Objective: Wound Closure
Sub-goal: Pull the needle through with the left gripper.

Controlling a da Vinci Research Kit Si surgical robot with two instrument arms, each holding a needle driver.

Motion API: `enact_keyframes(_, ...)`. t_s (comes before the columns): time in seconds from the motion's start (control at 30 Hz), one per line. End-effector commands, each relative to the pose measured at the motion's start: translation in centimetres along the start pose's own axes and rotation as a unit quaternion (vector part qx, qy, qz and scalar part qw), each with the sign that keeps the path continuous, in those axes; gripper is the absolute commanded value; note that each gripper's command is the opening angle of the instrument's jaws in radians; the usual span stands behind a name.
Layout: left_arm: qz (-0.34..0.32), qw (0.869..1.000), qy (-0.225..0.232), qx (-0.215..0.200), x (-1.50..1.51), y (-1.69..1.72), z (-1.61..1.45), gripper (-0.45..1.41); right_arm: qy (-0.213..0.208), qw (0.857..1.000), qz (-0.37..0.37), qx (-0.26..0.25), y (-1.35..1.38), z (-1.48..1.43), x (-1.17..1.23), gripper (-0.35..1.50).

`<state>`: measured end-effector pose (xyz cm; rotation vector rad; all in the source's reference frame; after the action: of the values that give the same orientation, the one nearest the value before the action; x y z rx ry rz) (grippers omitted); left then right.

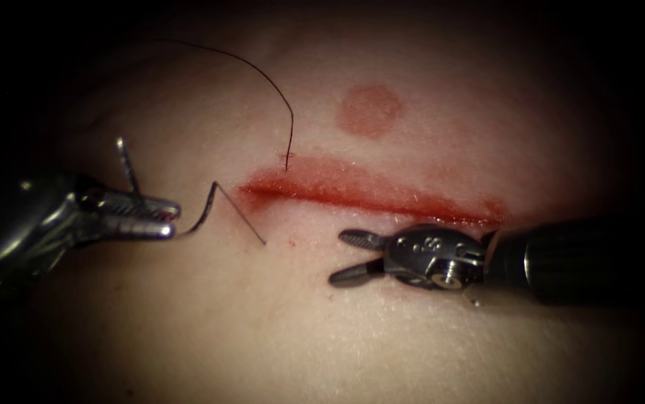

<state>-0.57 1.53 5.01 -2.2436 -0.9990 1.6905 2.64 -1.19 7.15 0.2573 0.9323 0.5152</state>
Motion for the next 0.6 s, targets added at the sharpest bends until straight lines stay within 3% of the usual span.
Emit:
enact_keyframes(0.03, 0.035, 0.999, -0.012, -0.013, -0.11, -0.14, 0.03, -0.35, 0.0, 1.0, 0.0, 0.002, -0.05, 0.07, -0.04, 1.33)
enact_keyframes(0.3, 0.14, 0.988, -0.038, 0.054, -0.12, -0.44, 0.13, -0.35, 0.0, 1.0, 0.001, 0.001, -0.06, 0.07, -0.04, 1.33)
enact_keyframes(0.4, 0.185, 0.977, -0.03, 0.097, 0.09, -0.65, 0.08, -0.35, 0.0, 1.0, 0.001, 0.001, -0.06, 0.08, -0.04, 1.33)
enact_keyframes(0.6, 0.212, 0.968, -0.027, 0.13, 0.36, -0.83, -0.04, -0.35, 0.0, 1.0, 0.001, 0.0, -0.05, 0.09, -0.03, 1.33)
